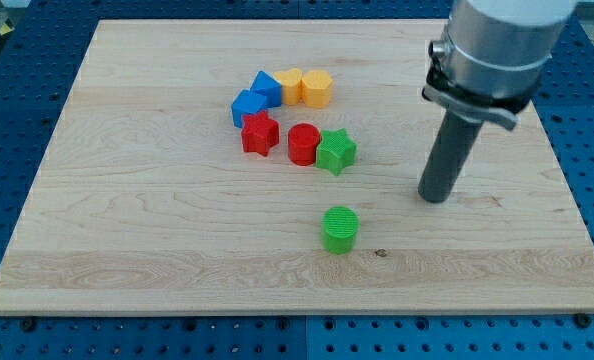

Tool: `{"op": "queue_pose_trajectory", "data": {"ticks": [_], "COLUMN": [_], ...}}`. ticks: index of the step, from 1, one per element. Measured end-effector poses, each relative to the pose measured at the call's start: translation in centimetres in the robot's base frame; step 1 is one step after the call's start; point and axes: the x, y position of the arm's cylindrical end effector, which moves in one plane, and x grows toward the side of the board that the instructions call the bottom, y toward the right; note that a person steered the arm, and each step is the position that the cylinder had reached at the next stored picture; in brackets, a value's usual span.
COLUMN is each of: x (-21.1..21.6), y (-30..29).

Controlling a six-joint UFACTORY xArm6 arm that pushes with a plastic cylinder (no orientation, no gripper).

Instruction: Push the green circle towards the green star

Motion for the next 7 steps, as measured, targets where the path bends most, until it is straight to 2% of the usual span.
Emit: {"op": "queue_pose_trajectory", "data": {"ticks": [1,3,4,5,7], "x": [0.4,-0.5,-5.1,-8.5,-8.5], "y": [-3.1,-16.6,-20.3,-21.3,-21.7]}}
